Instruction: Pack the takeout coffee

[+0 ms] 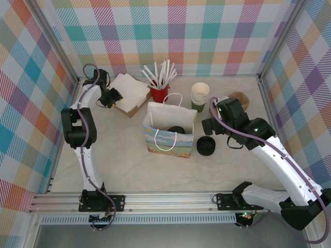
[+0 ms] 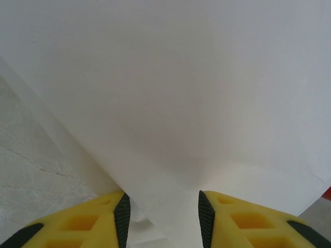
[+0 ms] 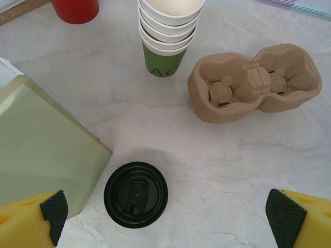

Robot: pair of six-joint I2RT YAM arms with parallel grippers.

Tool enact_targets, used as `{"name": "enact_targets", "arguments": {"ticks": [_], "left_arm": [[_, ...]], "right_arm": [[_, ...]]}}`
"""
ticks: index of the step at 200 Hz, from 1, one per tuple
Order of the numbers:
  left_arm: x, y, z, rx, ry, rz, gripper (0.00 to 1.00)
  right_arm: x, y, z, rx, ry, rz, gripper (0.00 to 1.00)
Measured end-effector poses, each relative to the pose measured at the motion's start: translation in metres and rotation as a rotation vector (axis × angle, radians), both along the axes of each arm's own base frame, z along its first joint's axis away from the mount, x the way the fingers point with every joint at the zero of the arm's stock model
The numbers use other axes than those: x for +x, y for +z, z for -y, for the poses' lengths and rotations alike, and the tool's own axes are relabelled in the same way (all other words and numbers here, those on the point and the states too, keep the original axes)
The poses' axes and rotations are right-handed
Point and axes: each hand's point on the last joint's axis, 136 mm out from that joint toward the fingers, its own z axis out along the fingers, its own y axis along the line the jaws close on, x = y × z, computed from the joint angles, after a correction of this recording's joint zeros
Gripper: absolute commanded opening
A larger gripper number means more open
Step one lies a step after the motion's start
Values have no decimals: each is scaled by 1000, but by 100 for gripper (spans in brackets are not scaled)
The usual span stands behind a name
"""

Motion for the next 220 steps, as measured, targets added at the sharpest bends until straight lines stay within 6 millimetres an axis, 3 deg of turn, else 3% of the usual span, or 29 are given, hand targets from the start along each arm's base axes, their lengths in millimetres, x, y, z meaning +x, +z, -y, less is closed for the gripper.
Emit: {"name": "enact_targets", "arguments": {"ticks": [81, 143, 185, 203, 220], "left_arm": [[6, 8, 0, -3, -2, 20, 31], [8, 3, 2, -5, -18, 17, 2], [10, 4, 1, 3, -29, 40, 0], [5, 12, 2, 14, -50, 65, 0], [1, 35, 2, 31, -75, 126, 0]], "right_arm": [[0, -2, -2, 2, 5, -8, 100], [1, -3, -3, 1, 7, -13, 100], [0, -2, -2, 2, 7, -11, 100], [-2, 1, -1, 10, 8, 1, 100], [-5, 8, 1, 17, 16, 25, 100]]}}
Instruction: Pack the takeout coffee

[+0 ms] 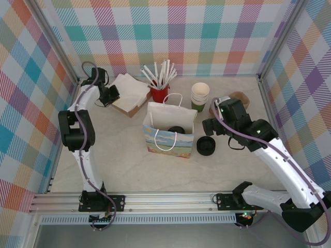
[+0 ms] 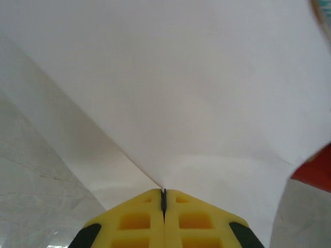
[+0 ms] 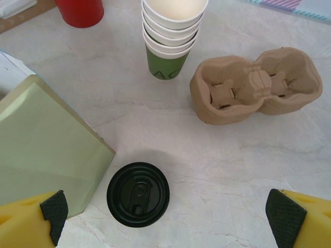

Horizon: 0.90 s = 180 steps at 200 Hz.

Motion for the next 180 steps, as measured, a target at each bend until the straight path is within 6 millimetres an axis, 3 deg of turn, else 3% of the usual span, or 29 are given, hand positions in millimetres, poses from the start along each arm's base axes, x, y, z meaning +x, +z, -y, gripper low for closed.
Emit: {"name": "enact_targets", "arguments": {"ticks": [37, 61, 76, 97, 130, 180], "left_arm": [[-5, 93, 11, 19, -88, 251, 0], [-17, 162, 24, 34, -178, 438, 0], [-29, 195, 36, 38, -248, 527, 0], [-51, 231, 61, 27, -372, 627, 0], [-89, 285, 106, 1, -596, 778, 0], [-169, 358, 167, -34, -924, 1021, 0]], "right_arm": [[-8, 18, 2, 28, 35, 59, 100], [-11, 33, -3, 60, 79, 99, 100], [-13, 43, -9, 84, 123, 130, 100], [-19, 60, -20, 120, 217, 184, 100], [-31, 103, -53, 171, 459, 292, 100], [-36, 173, -108, 217, 805, 441, 100]]}}
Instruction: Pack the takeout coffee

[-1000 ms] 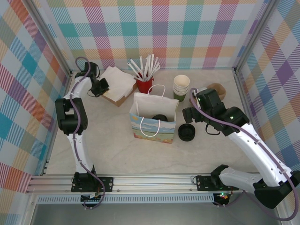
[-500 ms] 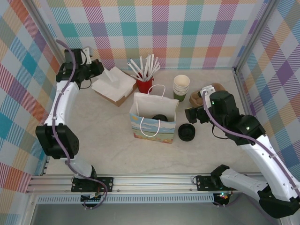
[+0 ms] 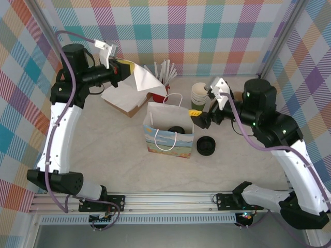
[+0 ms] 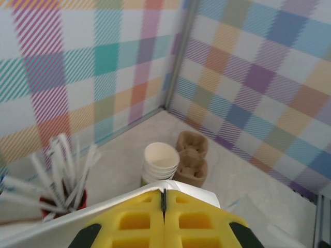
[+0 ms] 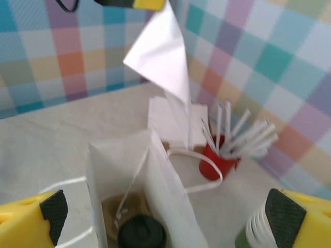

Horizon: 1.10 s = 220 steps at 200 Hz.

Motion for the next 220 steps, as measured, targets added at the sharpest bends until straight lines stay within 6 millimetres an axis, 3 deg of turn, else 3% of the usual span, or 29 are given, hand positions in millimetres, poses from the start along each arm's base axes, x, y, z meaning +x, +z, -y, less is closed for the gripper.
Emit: {"name": "enact_targets", "arguments": {"ticks": [43, 66, 113, 171, 220], "left_arm": [[-45, 38, 28, 21, -166, 180, 0], [-60, 44, 39, 37, -230, 229, 0], [-74, 44, 51, 54, -298, 267, 0], [-79, 52, 52, 52, -313, 299, 0], [-84, 53, 56, 49, -330, 303, 2]], "right_arm": [[14, 32, -45, 13, 201, 62, 100], [27, 43, -66, 34, 266, 60, 100], [52, 41, -97, 54, 339, 22, 99], [57, 25, -116, 82, 410, -111, 64], [55, 21, -121, 96, 435, -206, 3]]}}
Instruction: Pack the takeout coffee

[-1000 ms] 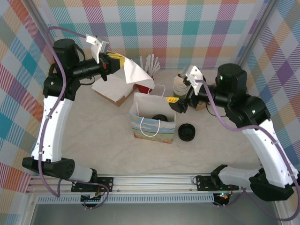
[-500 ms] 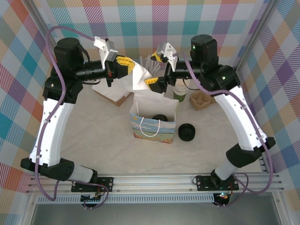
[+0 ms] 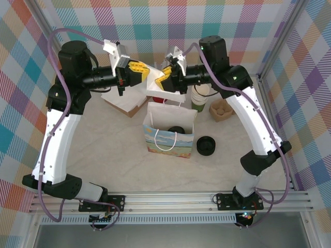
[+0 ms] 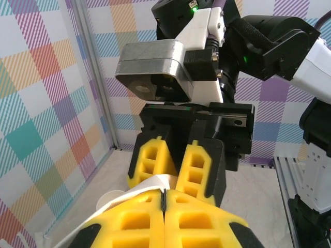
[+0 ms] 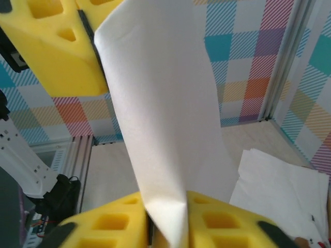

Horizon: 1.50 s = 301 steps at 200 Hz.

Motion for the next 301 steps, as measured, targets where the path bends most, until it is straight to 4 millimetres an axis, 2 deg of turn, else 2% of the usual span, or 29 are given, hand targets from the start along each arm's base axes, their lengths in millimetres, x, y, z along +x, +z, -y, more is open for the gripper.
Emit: {"name": "enact_targets", "arguments": {"ticks": [14, 28, 48, 77, 103, 126, 162, 191, 247, 301], "left_arm": [[0, 0, 1, 1, 0, -1, 9], [-1, -2, 1, 2, 4, -11, 25], [-4, -7, -2, 8, 25, -31, 43], [-22, -18, -15, 11, 86, -62, 56], [-41, -32, -34, -9, 182, -92, 58], [-50, -56, -50, -31, 282, -153, 58], [-44, -109, -67, -26, 420, -291, 58], [-33, -134, -75, -6, 502, -356, 58], [-31, -140, -87, -12, 580, -363, 58], [-29, -143, -91, -12, 609, -366, 58]], "right_arm": [[-1, -1, 2, -8, -7, -20, 0], [-2, -3, 4, -20, -18, -24, 0], [-3, -8, 11, -53, -54, -42, 0], [-10, -17, 27, -101, -119, -61, 0], [-18, -26, 42, -139, -175, -79, 0], [-21, -36, 53, -177, -218, -97, 0], [-20, -61, 58, -243, -248, -152, 0], [-16, -73, 53, -274, -249, -174, 0], [-2, -104, 31, -332, -235, -228, 0], [3, -113, 15, -330, -234, -259, 0]]}}
